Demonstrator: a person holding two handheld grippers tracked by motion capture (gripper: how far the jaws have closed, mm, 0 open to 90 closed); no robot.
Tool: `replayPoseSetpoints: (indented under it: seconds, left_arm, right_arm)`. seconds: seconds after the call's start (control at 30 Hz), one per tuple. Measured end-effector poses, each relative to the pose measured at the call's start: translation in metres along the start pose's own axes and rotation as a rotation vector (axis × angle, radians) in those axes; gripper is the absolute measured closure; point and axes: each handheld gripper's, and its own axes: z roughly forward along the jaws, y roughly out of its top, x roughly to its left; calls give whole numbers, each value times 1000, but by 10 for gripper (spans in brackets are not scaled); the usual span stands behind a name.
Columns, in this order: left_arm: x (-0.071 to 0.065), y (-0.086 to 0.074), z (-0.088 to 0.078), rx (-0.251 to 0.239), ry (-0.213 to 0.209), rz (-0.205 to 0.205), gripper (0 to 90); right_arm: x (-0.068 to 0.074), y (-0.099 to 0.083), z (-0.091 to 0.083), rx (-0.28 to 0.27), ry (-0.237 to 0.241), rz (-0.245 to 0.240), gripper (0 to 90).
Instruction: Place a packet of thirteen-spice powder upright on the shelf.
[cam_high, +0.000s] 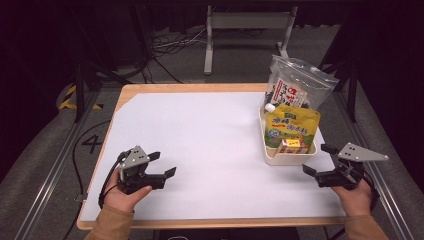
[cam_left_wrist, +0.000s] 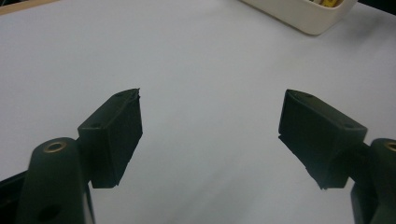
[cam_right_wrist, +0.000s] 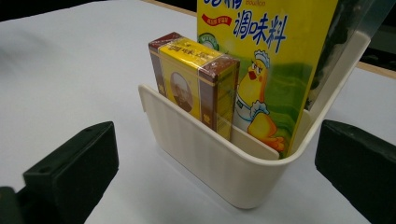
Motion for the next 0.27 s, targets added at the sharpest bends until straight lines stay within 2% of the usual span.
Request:
replayPoseSetpoints:
  seconds: [0.13,0.27]
  left_arm:
    - [2,-4,1,7,3,-9,219]
    - [3,-4,-1,-5,4,-10,218]
  right_arm:
    - [2,-3,5,3,-15,-17,0]
    - [3,-2,6,1,-8,-18,0]
